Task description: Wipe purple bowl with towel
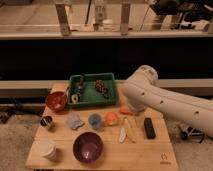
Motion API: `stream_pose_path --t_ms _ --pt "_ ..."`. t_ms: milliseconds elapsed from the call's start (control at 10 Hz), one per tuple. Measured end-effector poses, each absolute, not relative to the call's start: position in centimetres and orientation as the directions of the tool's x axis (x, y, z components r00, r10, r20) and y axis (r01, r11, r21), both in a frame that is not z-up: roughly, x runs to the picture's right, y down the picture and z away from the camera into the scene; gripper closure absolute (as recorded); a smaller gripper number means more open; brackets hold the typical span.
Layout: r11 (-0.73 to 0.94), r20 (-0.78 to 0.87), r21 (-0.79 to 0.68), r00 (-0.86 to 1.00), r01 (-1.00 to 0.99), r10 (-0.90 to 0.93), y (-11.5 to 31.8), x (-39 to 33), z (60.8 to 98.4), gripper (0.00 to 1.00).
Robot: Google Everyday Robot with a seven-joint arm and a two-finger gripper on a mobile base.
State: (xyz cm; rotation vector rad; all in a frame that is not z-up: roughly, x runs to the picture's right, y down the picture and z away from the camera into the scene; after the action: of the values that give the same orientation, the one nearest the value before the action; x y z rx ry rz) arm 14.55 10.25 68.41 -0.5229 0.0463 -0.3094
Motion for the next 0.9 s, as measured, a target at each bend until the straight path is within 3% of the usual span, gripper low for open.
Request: stream_pose_path --t_ms 900 --pt "0.762 0.1 -0.482 0.891 0.432 -0.442 9.9 5.5 70.3 0.2"
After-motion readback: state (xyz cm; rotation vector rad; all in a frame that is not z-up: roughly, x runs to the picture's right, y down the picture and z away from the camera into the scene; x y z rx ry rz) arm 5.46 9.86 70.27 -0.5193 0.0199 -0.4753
